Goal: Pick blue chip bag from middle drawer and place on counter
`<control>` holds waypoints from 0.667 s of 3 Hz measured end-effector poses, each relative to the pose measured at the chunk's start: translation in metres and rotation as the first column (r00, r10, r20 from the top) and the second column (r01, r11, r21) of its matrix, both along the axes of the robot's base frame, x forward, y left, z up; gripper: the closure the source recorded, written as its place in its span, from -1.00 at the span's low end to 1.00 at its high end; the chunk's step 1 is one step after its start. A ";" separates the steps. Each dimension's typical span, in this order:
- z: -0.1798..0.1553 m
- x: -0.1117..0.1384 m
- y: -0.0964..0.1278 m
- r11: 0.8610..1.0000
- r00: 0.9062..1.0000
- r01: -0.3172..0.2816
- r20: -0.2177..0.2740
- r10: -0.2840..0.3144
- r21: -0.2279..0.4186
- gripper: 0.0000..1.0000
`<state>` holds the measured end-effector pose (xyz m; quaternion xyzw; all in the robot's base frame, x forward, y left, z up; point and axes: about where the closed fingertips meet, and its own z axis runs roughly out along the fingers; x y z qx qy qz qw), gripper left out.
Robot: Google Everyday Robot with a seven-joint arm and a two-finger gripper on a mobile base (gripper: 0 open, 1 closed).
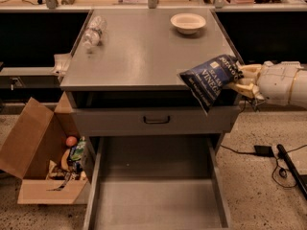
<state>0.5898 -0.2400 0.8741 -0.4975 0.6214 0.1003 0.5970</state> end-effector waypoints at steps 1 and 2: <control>0.031 0.036 0.044 0.996 0.999 -0.040 0.020 0.039 0.085 1.00; 0.048 0.069 0.085 0.992 0.999 -0.041 0.009 0.040 0.121 1.00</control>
Offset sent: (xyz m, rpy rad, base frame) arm 0.1121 0.1283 0.0688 0.1656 0.0053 0.0216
